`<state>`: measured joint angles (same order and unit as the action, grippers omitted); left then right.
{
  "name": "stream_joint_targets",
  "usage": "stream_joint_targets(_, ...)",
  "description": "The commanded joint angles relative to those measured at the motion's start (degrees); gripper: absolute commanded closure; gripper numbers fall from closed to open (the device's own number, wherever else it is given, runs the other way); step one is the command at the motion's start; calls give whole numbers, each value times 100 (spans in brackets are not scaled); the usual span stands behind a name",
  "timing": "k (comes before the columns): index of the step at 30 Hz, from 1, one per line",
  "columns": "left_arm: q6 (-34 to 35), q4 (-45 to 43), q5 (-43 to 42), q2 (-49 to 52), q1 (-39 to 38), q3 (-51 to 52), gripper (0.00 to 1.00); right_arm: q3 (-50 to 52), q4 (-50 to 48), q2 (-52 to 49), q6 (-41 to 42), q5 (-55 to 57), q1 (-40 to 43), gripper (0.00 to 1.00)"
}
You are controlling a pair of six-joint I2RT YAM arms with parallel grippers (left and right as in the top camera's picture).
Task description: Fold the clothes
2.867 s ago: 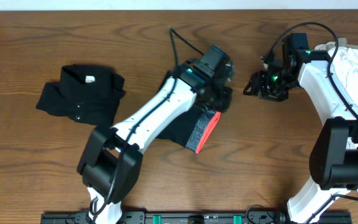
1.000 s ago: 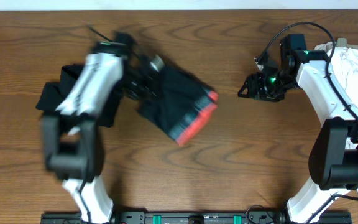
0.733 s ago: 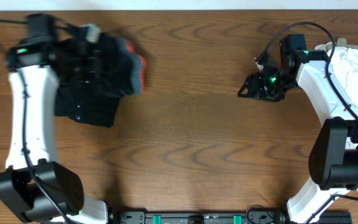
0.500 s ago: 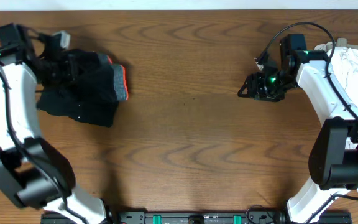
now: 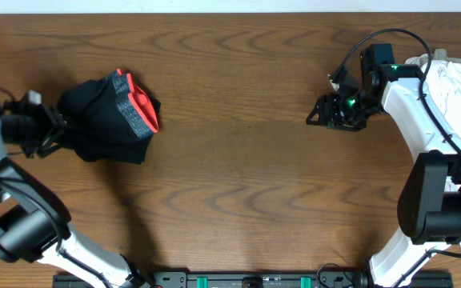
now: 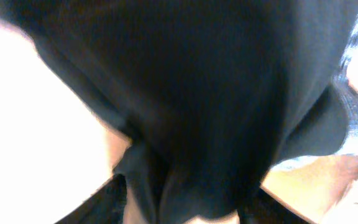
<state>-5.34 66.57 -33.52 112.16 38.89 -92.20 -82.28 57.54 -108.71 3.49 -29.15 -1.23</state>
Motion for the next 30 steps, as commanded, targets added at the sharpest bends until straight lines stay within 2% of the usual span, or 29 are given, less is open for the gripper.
stream_joint_targets(1, -179, 291, -944, -557, 105, -20, 27, -35, -105, 111, -94, -227, -15, 41)
stream_joint_targets(2, -339, 422, -1182, -743, 79, -26, 18, -35, -203, 212, -304, -435, -4, 42)
stream_joint_targets(4, -601, 640, -1453, -1163, -52, -31, 11, -35, -389, 511, -387, -713, 24, 41)
stream_joint_targets(9, -1320, 931, -1333, -2437, -796, -31, 10, -35, -699, 1698, -378, -774, 46, 38)
stream_joint_targets(14, -1486, 968, -186, -3773, -2229, -28, 9, -33, -431, 2953, -374, -590, 39, 34)
stream_joint_targets(16, -1082, 970, 385, -4168, -2811, -28, 4, -33, -122, 3373, -313, -372, 42, 32)
stream_joint_targets(20, -17, 1207, 2044, -4830, -3908, 0, 2, -33, 761, 4212, -26, 345, 42, 25)
stream_joint_targets(21, 157, 1263, 2444, -4968, -4120, 33, 2, -33, 942, 4417, 42, 540, 42, 18)
stream_joint_targets(22, 286, 1290, 2688, -5071, -4260, 70, 2, -33, 1073, 4588, 76, 678, 42, 1)
stream_joint_targets(30, 542, 1224, 2778, -5381, -4476, 199, 2, -33, 1410, 5766, 74, 772, 42, 1)
